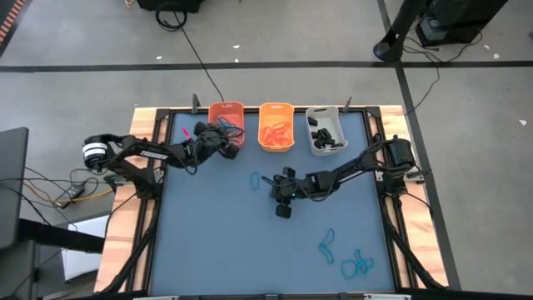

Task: Sort rubber bands into baskets
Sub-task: Put the blue rubber band into the orange bin

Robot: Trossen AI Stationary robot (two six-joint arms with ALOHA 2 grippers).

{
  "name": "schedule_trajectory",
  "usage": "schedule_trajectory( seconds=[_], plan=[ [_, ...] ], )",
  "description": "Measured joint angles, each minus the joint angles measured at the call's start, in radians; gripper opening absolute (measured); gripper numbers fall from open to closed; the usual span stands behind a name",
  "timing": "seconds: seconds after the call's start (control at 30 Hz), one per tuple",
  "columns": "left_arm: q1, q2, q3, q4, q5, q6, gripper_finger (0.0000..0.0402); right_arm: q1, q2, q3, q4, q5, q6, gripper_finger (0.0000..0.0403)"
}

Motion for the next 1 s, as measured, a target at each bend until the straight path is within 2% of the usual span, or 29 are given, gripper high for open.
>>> schedule_trajectory(
  seconds=[0.23, 0.33, 0.53, 0.63, 0.73, 0.87, 0.93, 1.0],
  plan=[
    [0.025, -0.008, 0.0, -0.004, 0.028, -0.06, 0.0189, -0.01, -0.003, 0.0, -0.004, -0.008, -0.014, 0.0104],
    [0.022, -0.039, 0.005, 0.003, 0.031, -0.037, 0.0221, -0.012, -0.003, 0.0, -0.01, -0.009, -0.009, 0.0091],
    [-0.015, -0.151, 0.005, 0.003, 0.102, -0.016, 0.0238, -0.019, -0.005, 0.002, -0.028, -0.053, 0.029, 0.0016],
    [-0.041, -0.192, 0.005, 0.014, 0.147, 0.019, 0.0237, -0.021, -0.006, 0.002, -0.03, -0.055, 0.042, 0.0011],
    [-0.069, -0.198, 0.004, 0.056, 0.285, 0.09, 0.0236, -0.021, -0.008, 0.002, -0.027, -0.057, 0.042, 0.0008],
    [-0.106, -0.184, 0.003, 0.136, 0.656, 0.28, 0.0236, -0.017, -0.037, -0.002, -0.042, -0.117, 0.031, 0.0006],
    [-0.131, -0.183, 0.0, 0.153, 0.807, 0.339, 0.0236, -0.011, -0.064, -0.002, -0.028, -0.161, 0.031, 0.0005],
    [-0.161, -0.182, 0.0, 0.161, 0.871, 0.376, 0.0236, 0.001, -0.091, -0.002, -0.011, -0.197, 0.031, 0.0005]
  ],
)
